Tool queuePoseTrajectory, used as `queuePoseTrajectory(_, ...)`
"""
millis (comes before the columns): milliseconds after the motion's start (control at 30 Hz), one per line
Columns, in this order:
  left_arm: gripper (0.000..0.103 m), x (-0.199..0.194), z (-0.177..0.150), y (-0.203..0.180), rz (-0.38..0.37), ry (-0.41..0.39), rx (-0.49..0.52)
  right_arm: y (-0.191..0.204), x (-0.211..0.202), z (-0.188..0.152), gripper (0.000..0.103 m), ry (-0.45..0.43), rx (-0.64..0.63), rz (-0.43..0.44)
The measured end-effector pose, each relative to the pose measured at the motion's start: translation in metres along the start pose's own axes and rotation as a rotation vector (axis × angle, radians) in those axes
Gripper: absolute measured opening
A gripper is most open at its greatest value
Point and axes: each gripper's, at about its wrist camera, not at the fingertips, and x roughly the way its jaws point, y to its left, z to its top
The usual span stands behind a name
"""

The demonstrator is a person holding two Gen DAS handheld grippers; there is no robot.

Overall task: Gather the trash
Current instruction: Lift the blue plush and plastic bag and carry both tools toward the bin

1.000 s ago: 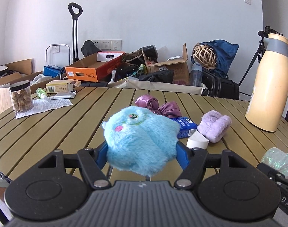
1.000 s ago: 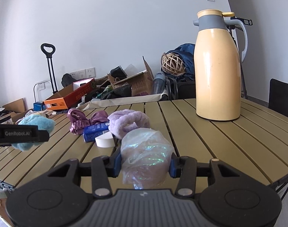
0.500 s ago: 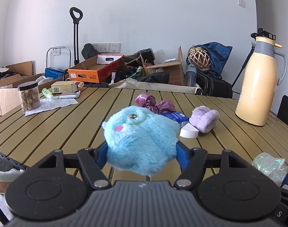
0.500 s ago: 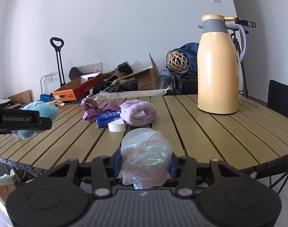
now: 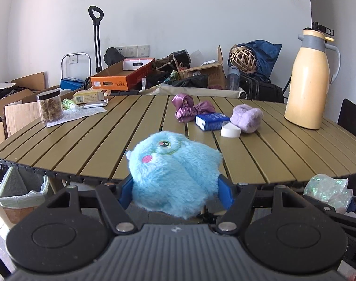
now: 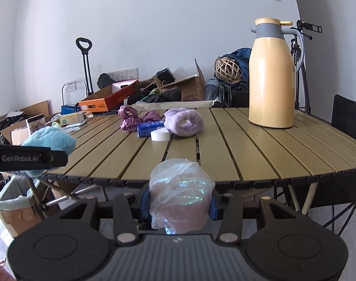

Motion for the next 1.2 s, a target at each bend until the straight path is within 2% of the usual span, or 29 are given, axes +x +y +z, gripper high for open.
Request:
queuePoseTrajectory(500, 0.071, -0.021, -0.056, 0.009, 0.036, 0.107, 0.024, 0.010, -0.019, -0.045, 0.045, 0.119, -0.025, 0.038)
queuePoseTrajectory(1200, 0.071, 0.009, -0.126, 0.033, 0.091, 0.293, 0.057, 0.014, 0.011, -0.111, 0.045, 0.381, -0.067, 0.041)
